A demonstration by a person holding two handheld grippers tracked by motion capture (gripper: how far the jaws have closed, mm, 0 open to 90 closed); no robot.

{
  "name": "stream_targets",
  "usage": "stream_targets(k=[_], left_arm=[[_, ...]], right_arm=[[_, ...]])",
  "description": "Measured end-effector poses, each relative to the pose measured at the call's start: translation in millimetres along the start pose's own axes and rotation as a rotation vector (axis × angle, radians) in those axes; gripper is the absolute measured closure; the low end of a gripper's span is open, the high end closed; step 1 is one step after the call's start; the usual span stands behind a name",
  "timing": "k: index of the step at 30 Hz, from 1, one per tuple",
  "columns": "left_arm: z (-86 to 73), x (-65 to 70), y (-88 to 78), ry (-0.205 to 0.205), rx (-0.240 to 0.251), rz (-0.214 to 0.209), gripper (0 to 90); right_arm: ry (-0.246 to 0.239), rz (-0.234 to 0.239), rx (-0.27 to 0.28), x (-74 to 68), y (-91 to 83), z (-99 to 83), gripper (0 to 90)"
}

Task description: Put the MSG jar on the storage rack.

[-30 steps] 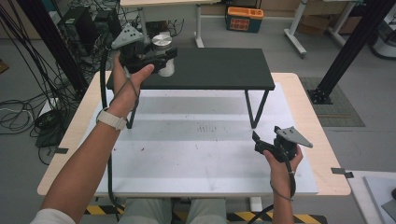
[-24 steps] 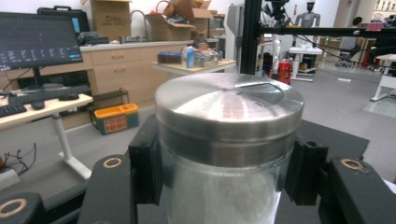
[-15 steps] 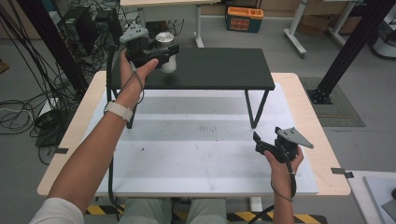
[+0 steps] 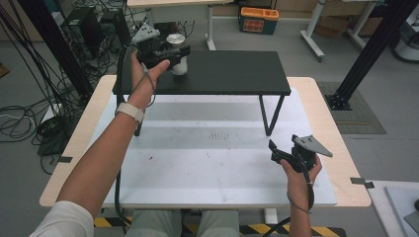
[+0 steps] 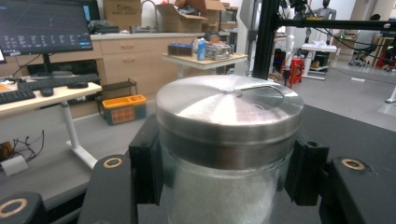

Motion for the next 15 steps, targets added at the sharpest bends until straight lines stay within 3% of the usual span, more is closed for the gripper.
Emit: stream_targets(k=[15], left_arm=[[-5.4,-5.1,12.6,0.003,-0.017,-0.007,42.6]], right_arm=[[0.005,-0.003,-0.007,2.0,0.8,-1.6,14.0]])
Point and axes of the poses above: each handheld gripper's, and its own axes: y roughly forward along the jaws, z roughly out of its top, x roughly to its right, the point moved 5 cm from there along y, roughly forward along the jaws
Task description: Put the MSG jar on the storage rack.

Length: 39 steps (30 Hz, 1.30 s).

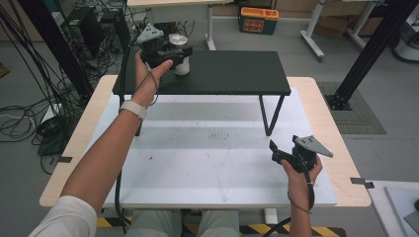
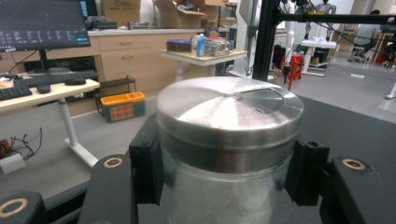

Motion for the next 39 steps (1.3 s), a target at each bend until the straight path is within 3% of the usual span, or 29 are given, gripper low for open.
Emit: stream_targets(k=[11,12,13,14,15,20,23,33,39], left_arm=[[-5.9,1.2,-1.1,0.009,0.024,0.003,42.3],[-6.7,2.1,-1.2,0.004,0.026,0.007,33.8],[-6.8,3.3,-0.5,-0.004,0.018,0.009,33.8],[-6.9,4.2,-0.4,-0.005,0.012,0.006,22.9],[-9.0,8.4,-1.4,0.021,0.01,0.007,18.8],[-12.3,13.5,-4.2,0.015,0.025,0.023,11.1],[-13.7,14.7,-7.4,0.001,0.042,0.032,8.5],[-11.8,25.9,-24.7,0.034,0.081,0.048,6.6],[-12.0,27.9,-31.6,0.019,0.089,0.038,6.0]], right_arm=[[0.003,0.003,-0.001,-0.4,0.9,-0.1,14.2],[0.0,0.004,-0.002,-0.7,0.8,0.2,14.4],[0.0,0.004,-0.002,-0.7,0.8,0.2,14.4],[-0.001,0.005,-0.003,-0.8,0.7,0.3,14.4],[-0.001,0.005,-0.004,-0.8,0.7,0.2,14.5],[0.0,0.005,-0.005,-0.9,0.8,0.0,14.5],[-0.001,0.005,-0.005,-0.9,0.3,0.3,14.5],[-0.004,0.01,-0.003,-2.4,1.6,1.0,14.5],[-0.005,0.013,-0.001,-4.1,2.0,2.0,14.5]])
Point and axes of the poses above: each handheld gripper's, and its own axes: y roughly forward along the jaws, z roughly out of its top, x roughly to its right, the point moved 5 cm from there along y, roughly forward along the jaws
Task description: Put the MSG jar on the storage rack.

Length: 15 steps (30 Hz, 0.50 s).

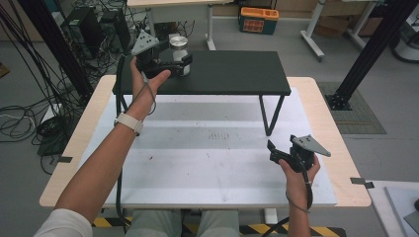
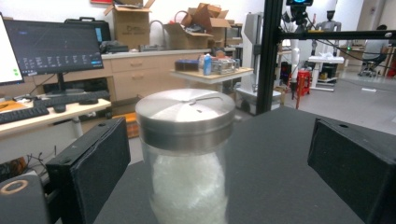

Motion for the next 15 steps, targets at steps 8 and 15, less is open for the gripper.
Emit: stream_targets(k=[8,15], left_arm=[[-8.5,5.4,-23.5,-0.002,0.019,0.003,4.6],[-21.9,8.4,-51.4,-0.023,0.044,0.008,5.0]], right_arm=[[-0.006,0.005,0.005,-2.1,-0.4,1.2,14.5],[-0.01,0.014,0.006,-4.9,1.0,2.2,14.4]])
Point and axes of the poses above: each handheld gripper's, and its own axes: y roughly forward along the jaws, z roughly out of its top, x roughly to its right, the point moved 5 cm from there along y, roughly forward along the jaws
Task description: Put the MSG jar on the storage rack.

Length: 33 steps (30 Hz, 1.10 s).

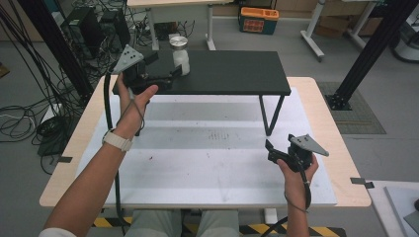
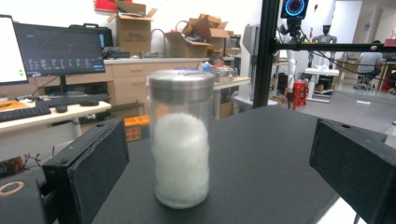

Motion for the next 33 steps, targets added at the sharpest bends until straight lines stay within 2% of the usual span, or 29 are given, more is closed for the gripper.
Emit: stream_targets(k=[8,10,18,24,33], left_arm=[[-13.0,1.4,-17.7,-0.009,-0.001,-0.001,5.0],[-17.1,2.3,-22.3,-0.012,0.0,-0.012,4.8],[-30.1,12.7,-38.6,-0.01,0.006,-0.033,4.1],[-41.9,21.4,-49.9,-0.013,0.004,-0.026,3.7],[-62.7,25.0,-67.9,-0.03,0.01,0.005,3.8]], right_arm=[[-0.007,0.014,0.004,-5.0,2.3,1.2,14.4],[-0.008,0.017,0.002,-6.2,2.9,1.1,14.5],[-0.013,0.028,0.0,-10.0,4.3,1.5,14.5],[-0.02,0.035,0.0,-12.1,5.5,2.7,14.5],[-0.019,0.044,-0.004,-14.5,6.8,-0.3,14.5]])
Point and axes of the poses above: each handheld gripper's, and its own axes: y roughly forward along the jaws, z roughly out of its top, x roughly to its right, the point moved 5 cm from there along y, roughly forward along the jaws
